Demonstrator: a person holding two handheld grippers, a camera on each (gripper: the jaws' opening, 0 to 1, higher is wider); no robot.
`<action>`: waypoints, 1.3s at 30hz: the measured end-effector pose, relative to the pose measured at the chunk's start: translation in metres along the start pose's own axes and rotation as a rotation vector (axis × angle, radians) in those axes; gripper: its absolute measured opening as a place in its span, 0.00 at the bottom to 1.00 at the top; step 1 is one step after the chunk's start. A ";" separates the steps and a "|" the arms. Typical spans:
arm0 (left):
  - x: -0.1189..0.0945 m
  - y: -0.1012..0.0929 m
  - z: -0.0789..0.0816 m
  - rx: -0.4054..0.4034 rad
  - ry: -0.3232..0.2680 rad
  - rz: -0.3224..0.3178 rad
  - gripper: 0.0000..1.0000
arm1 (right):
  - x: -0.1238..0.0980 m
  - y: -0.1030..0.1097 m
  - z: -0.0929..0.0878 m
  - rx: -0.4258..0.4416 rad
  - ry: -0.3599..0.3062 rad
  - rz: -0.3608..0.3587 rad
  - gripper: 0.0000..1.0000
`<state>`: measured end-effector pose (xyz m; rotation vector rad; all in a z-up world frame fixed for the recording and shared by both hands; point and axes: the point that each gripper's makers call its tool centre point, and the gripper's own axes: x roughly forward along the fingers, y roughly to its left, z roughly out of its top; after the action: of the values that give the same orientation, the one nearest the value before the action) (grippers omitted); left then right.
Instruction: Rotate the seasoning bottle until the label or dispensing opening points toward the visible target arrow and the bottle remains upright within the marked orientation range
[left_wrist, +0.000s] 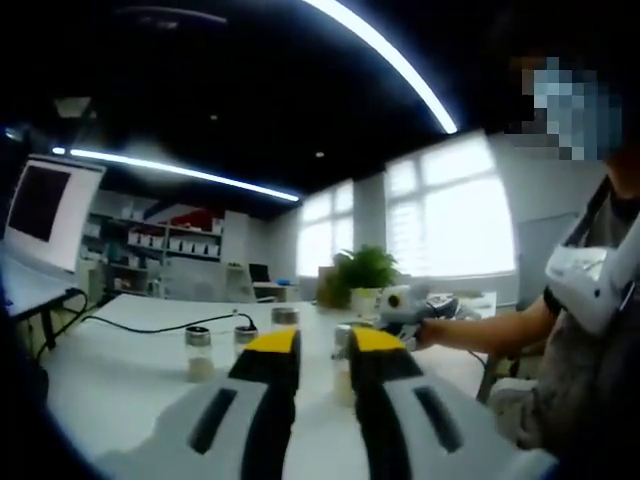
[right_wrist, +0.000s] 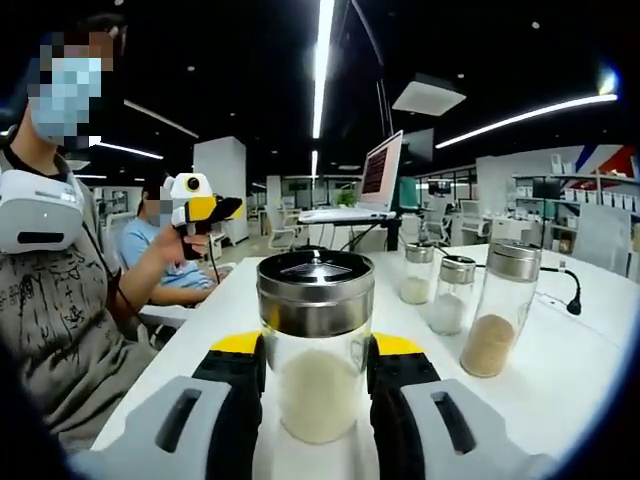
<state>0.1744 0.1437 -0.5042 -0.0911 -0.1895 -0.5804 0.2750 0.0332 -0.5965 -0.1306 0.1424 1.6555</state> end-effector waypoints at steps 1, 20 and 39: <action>0.000 0.000 0.000 0.000 0.001 -0.001 0.20 | 0.001 0.000 0.000 -0.001 -0.002 0.002 0.40; -0.001 0.000 0.002 0.011 0.003 0.001 0.20 | 0.003 -0.001 0.001 0.004 -0.035 -0.010 0.40; -0.002 0.001 0.006 0.019 0.002 0.009 0.20 | 0.000 0.003 0.009 0.090 -0.117 -0.033 0.52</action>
<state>0.1721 0.1465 -0.4993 -0.0734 -0.1927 -0.5694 0.2716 0.0342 -0.5871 0.0325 0.1248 1.6169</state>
